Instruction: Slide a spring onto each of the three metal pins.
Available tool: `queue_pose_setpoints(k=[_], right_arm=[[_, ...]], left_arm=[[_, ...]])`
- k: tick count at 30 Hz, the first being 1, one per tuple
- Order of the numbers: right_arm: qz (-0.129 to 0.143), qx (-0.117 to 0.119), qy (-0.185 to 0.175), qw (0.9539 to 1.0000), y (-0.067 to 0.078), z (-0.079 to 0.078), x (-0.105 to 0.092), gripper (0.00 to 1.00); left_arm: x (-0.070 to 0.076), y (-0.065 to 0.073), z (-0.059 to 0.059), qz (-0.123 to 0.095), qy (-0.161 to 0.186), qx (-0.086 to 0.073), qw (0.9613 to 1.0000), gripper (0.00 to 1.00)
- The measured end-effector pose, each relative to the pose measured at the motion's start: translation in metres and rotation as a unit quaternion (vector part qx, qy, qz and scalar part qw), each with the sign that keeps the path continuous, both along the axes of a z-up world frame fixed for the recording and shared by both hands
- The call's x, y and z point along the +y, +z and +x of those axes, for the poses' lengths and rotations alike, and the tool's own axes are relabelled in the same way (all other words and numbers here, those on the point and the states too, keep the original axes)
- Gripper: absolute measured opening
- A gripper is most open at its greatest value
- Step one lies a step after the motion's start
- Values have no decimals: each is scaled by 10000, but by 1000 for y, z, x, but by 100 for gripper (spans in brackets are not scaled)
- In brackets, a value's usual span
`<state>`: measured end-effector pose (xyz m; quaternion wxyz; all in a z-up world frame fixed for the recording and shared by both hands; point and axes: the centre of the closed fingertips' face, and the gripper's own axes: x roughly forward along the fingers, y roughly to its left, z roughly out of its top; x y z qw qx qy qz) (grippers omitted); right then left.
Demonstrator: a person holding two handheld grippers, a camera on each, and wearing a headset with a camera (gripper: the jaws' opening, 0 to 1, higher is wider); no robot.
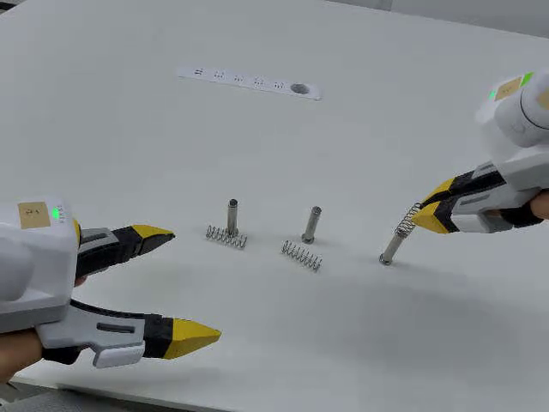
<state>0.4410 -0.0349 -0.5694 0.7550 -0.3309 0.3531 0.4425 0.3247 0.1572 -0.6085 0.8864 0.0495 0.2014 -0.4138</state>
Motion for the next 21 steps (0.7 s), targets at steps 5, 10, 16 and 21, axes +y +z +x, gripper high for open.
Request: queue_pose_setpoints(k=[5,10,16,21], right_arm=[[-173,-6,81,9998,-8,1,-1,2],[-150,72,70,9998,-10,-1,-2,2],[-148,102,55,9998,-10,-2,-5,3],[-99,67,61,9999,-6,-4,-4,4]], left_arm=[[0,0,0,7,10,1,10000,82],[0,0,0,10,6,10,10000,82],[-1,-1,-1,35,-18,27,10000,82],[-1,-2,-1,46,-28,34,10000,82]])
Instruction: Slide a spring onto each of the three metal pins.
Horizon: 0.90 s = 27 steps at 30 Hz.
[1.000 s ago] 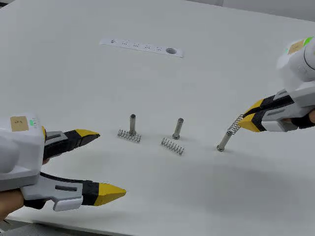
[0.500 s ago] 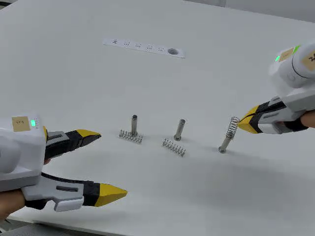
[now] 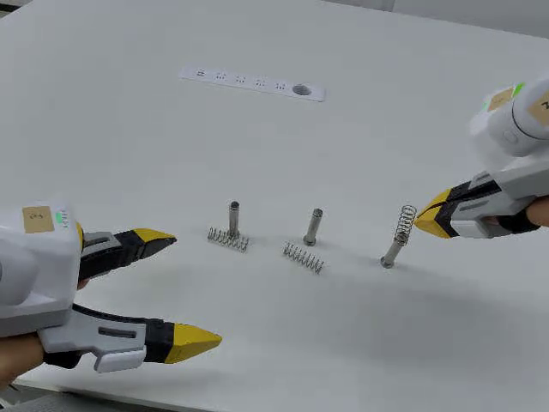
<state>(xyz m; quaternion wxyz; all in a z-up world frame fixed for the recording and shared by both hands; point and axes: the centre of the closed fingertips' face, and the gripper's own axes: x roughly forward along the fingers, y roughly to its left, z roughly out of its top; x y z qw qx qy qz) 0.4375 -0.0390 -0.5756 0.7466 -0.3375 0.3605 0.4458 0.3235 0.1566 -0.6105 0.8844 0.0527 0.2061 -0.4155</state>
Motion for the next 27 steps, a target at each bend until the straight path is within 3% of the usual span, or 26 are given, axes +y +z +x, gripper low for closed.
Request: queue_pose_setpoints(k=[16,27], right_arm=[[59,-116,69,9999,4,3,8,15],[103,-87,67,9999,2,7,15,16]], left_arm=[[0,1,0,-18,12,-19,10000,82],[2,1,1,-14,29,-26,10000,82]])
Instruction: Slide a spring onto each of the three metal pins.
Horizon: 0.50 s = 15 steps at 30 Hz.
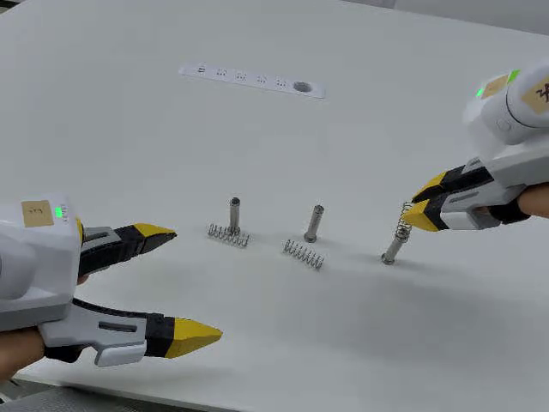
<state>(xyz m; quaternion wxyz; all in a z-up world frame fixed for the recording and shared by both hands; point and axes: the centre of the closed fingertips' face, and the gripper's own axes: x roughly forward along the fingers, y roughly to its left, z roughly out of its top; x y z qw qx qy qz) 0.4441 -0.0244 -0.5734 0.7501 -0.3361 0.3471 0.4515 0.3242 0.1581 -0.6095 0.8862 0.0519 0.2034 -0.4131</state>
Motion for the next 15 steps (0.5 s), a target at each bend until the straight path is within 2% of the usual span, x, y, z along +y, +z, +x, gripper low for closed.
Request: queue_pose_setpoints(k=[15], right_arm=[[13,61,-42,10000,-5,3,0,13]], left_arm=[[1,-1,1,12,17,12,10000,81]])
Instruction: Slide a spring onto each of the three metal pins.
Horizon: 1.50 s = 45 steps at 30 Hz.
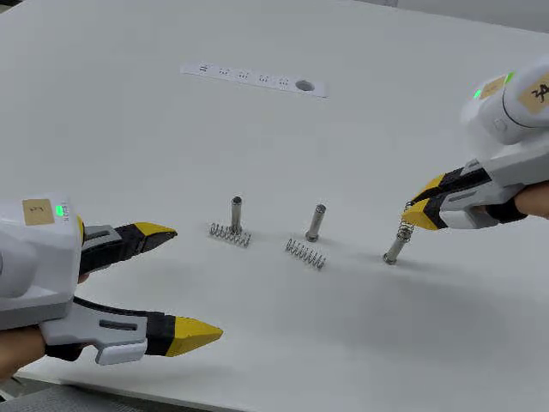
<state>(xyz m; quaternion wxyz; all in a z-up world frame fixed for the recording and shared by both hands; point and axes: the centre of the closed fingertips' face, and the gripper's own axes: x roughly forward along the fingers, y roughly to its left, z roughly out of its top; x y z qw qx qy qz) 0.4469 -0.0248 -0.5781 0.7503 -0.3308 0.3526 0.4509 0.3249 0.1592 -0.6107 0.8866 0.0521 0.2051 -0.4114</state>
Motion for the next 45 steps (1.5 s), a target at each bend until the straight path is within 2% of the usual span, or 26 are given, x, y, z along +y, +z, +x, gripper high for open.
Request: queue_pose_setpoints(k=[13,32,45], right_arm=[[154,-16,-138,9998,2,-2,-4,12],[172,217,-279,9992,-23,-1,-8,12],[125,251,-294,9992,-34,-2,-9,12]], left_arm=[[0,-1,-1,34,-18,4,10000,81],[0,-1,-1,39,-17,17,10000,81],[0,-1,-1,38,-5,15,10000,81]])
